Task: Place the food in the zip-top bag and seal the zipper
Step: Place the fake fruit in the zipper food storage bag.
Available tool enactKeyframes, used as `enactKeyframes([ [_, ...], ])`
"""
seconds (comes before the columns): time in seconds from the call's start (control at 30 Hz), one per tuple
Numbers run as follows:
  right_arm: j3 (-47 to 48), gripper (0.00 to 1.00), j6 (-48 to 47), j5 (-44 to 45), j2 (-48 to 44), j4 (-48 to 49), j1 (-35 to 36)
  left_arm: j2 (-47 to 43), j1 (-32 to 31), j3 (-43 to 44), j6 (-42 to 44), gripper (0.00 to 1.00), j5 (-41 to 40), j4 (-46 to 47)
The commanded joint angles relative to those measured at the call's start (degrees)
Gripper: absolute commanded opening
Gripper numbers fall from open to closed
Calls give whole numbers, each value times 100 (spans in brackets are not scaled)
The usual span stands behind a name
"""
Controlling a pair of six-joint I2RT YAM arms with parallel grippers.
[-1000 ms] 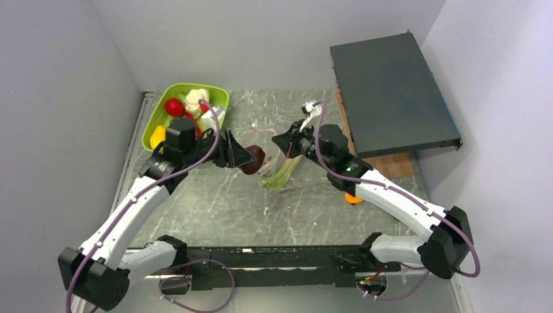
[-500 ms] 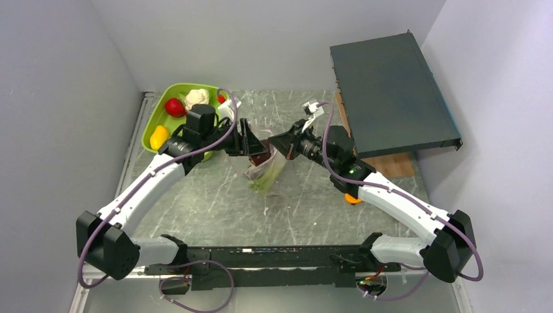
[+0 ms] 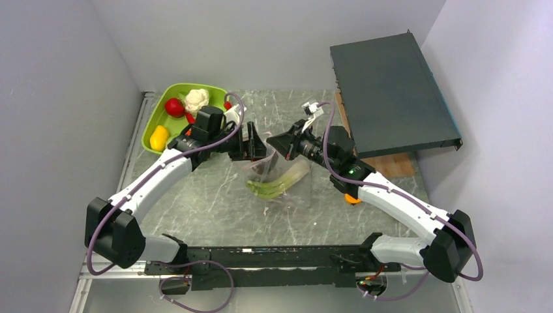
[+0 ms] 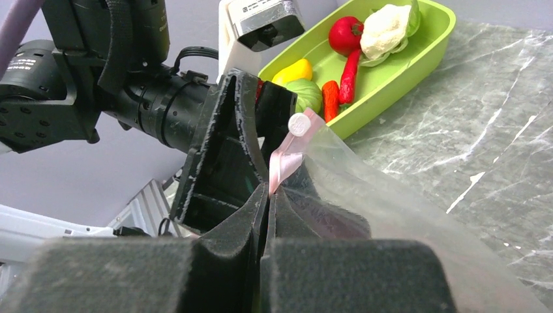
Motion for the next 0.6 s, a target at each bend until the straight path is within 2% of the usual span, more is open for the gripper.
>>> enactKeyframes([
  [0.0, 22, 0, -27, 32, -189, 532, 23, -259, -22, 248, 288, 94, -142, -239],
  [0.13, 55, 0, -73, 50, -172, 493, 21, -312, -24, 531, 682, 95, -290, -788],
  [0.2, 60, 0, -87, 54, -148, 481, 19, -357, -17, 639, 845, 90, -431, -1029],
  [0.27, 51, 0, -86, 58, -137, 490, 20, -464, -9, 724, 967, 77, -750, -1297],
  [0.33, 36, 0, -86, 65, -141, 490, 21, -655, -7, 716, 1037, 58, -1265, -1496],
  [0.4, 14, 0, -83, 80, -150, 485, 23, -947, -4, 596, 1113, 47, -1703, -1551],
  [0.5, -2, 0, -104, 102, -161, 460, 17, -1433, 4, 316, 1162, 48, -2247, -1465],
  [0.57, -2, 0, -122, 115, -166, 440, 17, -1748, 1, 160, 1172, 62, -2580, -1431],
])
